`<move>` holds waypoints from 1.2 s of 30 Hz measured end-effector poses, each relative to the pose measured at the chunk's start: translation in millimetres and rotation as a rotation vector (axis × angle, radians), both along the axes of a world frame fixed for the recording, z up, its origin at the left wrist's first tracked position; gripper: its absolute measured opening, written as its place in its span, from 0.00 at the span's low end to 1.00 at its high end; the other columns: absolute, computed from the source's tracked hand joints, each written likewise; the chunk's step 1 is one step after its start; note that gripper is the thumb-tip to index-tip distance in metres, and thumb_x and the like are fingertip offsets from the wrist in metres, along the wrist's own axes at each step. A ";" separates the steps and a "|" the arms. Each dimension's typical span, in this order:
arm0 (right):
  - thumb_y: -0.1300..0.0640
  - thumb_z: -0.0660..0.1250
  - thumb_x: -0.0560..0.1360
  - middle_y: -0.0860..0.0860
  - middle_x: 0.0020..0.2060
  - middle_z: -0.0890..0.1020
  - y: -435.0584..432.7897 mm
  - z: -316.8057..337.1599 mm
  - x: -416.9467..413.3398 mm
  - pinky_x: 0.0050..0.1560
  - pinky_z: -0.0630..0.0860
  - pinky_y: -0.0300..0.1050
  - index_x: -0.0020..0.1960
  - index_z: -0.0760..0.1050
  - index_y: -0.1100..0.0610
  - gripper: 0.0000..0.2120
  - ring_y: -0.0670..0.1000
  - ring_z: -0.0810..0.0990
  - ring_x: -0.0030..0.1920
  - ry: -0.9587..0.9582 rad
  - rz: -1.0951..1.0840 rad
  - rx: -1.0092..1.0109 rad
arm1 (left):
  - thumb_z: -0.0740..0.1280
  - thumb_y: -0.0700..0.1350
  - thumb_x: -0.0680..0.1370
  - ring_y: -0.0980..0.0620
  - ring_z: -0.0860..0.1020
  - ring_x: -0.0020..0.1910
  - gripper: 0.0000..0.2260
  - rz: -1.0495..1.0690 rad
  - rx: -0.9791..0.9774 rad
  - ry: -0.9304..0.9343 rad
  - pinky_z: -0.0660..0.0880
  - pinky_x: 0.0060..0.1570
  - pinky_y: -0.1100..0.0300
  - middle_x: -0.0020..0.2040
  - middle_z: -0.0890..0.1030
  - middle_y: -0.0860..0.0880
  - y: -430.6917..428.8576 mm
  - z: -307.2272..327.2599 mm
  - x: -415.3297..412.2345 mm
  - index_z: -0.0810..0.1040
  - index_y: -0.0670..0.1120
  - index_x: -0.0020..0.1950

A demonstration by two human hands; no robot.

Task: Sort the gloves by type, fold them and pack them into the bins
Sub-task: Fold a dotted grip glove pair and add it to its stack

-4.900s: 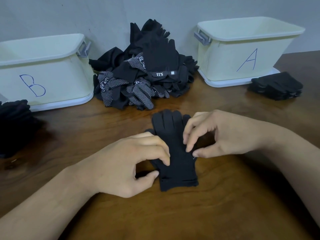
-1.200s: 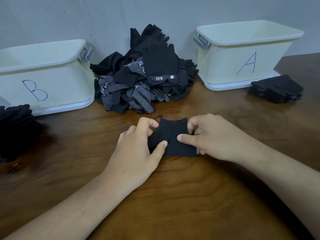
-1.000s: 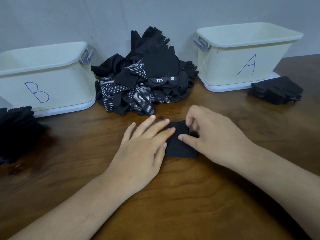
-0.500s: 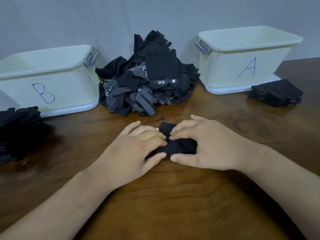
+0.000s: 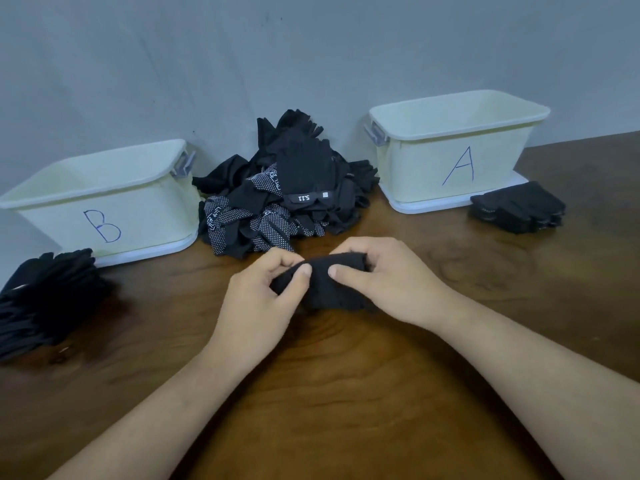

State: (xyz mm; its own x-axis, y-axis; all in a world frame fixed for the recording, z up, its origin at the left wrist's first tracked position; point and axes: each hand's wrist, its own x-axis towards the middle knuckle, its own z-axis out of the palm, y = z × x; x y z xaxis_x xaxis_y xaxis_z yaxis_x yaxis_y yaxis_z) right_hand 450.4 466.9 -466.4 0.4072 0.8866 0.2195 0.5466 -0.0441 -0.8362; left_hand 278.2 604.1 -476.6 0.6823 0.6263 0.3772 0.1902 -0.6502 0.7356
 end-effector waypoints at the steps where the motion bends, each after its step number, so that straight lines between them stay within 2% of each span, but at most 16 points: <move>1: 0.55 0.71 0.83 0.46 0.47 0.88 1.1 0.6 2.0 0.53 0.84 0.45 0.54 0.85 0.50 0.04 0.46 0.87 0.49 0.127 0.000 0.013 | 0.72 0.47 0.82 0.58 0.85 0.44 0.03 0.008 -0.146 -0.055 0.78 0.43 0.66 0.45 0.87 0.55 -2.4 3.3 4.9 0.83 0.54 0.49; 3: 0.56 0.71 0.83 0.49 0.49 0.89 2.8 0.3 5.8 0.55 0.84 0.45 0.56 0.85 0.55 0.05 0.49 0.88 0.53 0.344 -0.011 0.047 | 0.73 0.48 0.82 0.51 0.87 0.52 0.01 -0.015 -0.490 -0.157 0.84 0.51 0.53 0.50 0.88 0.51 -6.1 8.8 15.8 0.85 0.53 0.52; 5: 0.56 0.70 0.84 0.50 0.51 0.89 3.0 -0.9 9.8 0.55 0.85 0.48 0.58 0.85 0.55 0.06 0.51 0.88 0.55 0.480 -0.051 0.068 | 0.71 0.52 0.83 0.42 0.86 0.56 0.09 -0.078 -0.775 -0.216 0.84 0.54 0.40 0.58 0.87 0.47 -8.4 9.8 22.9 0.84 0.50 0.60; 7: 0.55 0.68 0.85 0.50 0.53 0.89 2.5 -1.3 14.3 0.55 0.86 0.52 0.59 0.84 0.53 0.07 0.52 0.88 0.56 0.514 -0.076 0.051 | 0.64 0.57 0.86 0.39 0.86 0.54 0.15 -0.140 -0.882 -0.201 0.83 0.54 0.35 0.63 0.85 0.44 -8.0 8.0 26.0 0.82 0.51 0.67; 9: 0.54 0.67 0.85 0.49 0.53 0.89 1.9 -1.7 16.6 0.54 0.87 0.55 0.60 0.84 0.52 0.07 0.51 0.88 0.55 0.488 -0.070 0.023 | 0.60 0.55 0.88 0.38 0.87 0.51 0.14 -0.150 -0.892 -0.192 0.84 0.50 0.37 0.64 0.84 0.43 -7.3 5.9 24.8 0.81 0.54 0.68; 12: 0.53 0.67 0.86 0.49 0.53 0.89 3.2 -3.2 13.7 0.53 0.87 0.58 0.61 0.83 0.51 0.08 0.51 0.89 0.54 0.474 -0.060 -0.001 | 0.61 0.47 0.88 0.38 0.87 0.52 0.14 -0.166 -0.826 -0.191 0.85 0.48 0.42 0.62 0.85 0.45 -5.9 -0.4 21.0 0.78 0.60 0.70; 16: 0.51 0.69 0.84 0.47 0.56 0.88 6.1 -7.3 12.3 0.54 0.87 0.57 0.65 0.81 0.48 0.10 0.48 0.88 0.54 0.563 -0.062 0.002 | 0.59 0.42 0.89 0.41 0.86 0.55 0.14 -0.208 -0.680 -0.194 0.85 0.47 0.47 0.59 0.86 0.44 -7.1 -5.1 16.4 0.80 0.54 0.69; 19: 0.55 0.77 0.79 0.45 0.60 0.86 5.5 -9.4 16.1 0.53 0.86 0.48 0.73 0.74 0.39 0.26 0.46 0.87 0.57 0.636 0.008 0.027 | 0.58 0.44 0.89 0.40 0.87 0.53 0.14 -0.180 -0.703 -0.195 0.85 0.45 0.47 0.63 0.82 0.43 -6.9 -4.9 14.4 0.83 0.52 0.64; 21: 0.61 0.78 0.78 0.47 0.61 0.86 6.4 -11.9 18.7 0.56 0.85 0.47 0.74 0.72 0.37 0.33 0.48 0.87 0.59 0.603 0.069 0.061 | 0.58 0.45 0.89 0.38 0.87 0.52 0.14 -0.215 -0.734 -0.193 0.85 0.46 0.44 0.65 0.82 0.44 -7.1 -4.5 14.3 0.82 0.53 0.66; 25: 0.64 0.74 0.80 0.52 0.60 0.85 4.5 -10.6 21.7 0.63 0.83 0.54 0.67 0.77 0.42 0.23 0.56 0.85 0.61 0.568 0.065 0.123 | 0.64 0.42 0.87 0.43 0.85 0.60 0.14 -0.272 -0.646 -0.141 0.85 0.50 0.44 0.67 0.82 0.49 -12.3 -4.2 19.9 0.82 0.56 0.69; 27: 0.63 0.74 0.80 0.53 0.60 0.85 0.7 -7.9 27.1 0.67 0.81 0.61 0.62 0.79 0.46 0.17 0.59 0.84 0.62 0.524 0.036 0.124 | 0.64 0.42 0.87 0.43 0.85 0.60 0.14 -0.239 -0.610 -0.140 0.85 0.50 0.46 0.65 0.84 0.47 -17.8 -4.2 27.4 0.85 0.56 0.66; 29: 0.62 0.75 0.80 0.52 0.58 0.86 -5.1 -3.5 35.1 0.66 0.81 0.64 0.58 0.81 0.49 0.11 0.57 0.86 0.60 0.507 -0.009 0.128 | 0.64 0.41 0.87 0.41 0.86 0.58 0.14 -0.196 -0.616 -0.176 0.85 0.51 0.44 0.62 0.85 0.46 -23.8 -3.7 40.1 0.86 0.55 0.64; 33: 0.61 0.75 0.80 0.45 0.54 0.88 -28.3 4.7 66.0 0.62 0.84 0.55 0.60 0.84 0.47 0.12 0.49 0.87 0.57 0.487 -0.160 0.178 | 0.65 0.42 0.87 0.47 0.86 0.57 0.15 -0.209 -0.588 -0.205 0.85 0.52 0.47 0.61 0.85 0.48 -45.7 -5.4 86.4 0.82 0.59 0.68; 36: 0.61 0.75 0.80 0.45 0.55 0.88 -52.8 6.0 100.1 0.62 0.84 0.52 0.60 0.85 0.46 0.13 0.47 0.86 0.58 0.417 -0.261 0.234 | 0.65 0.43 0.86 0.50 0.86 0.54 0.16 -0.253 -0.578 -0.251 0.85 0.51 0.48 0.63 0.84 0.45 -63.2 -9.8 130.2 0.80 0.59 0.70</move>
State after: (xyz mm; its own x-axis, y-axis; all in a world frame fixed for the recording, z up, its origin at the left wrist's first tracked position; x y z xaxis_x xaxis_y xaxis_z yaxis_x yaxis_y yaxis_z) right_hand 550.4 414.1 -460.4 0.7021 0.6911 0.1718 0.1620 0.0799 -0.9835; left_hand 408.4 541.0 -486.4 0.7701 0.6072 0.1957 -0.1380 -0.1410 0.9803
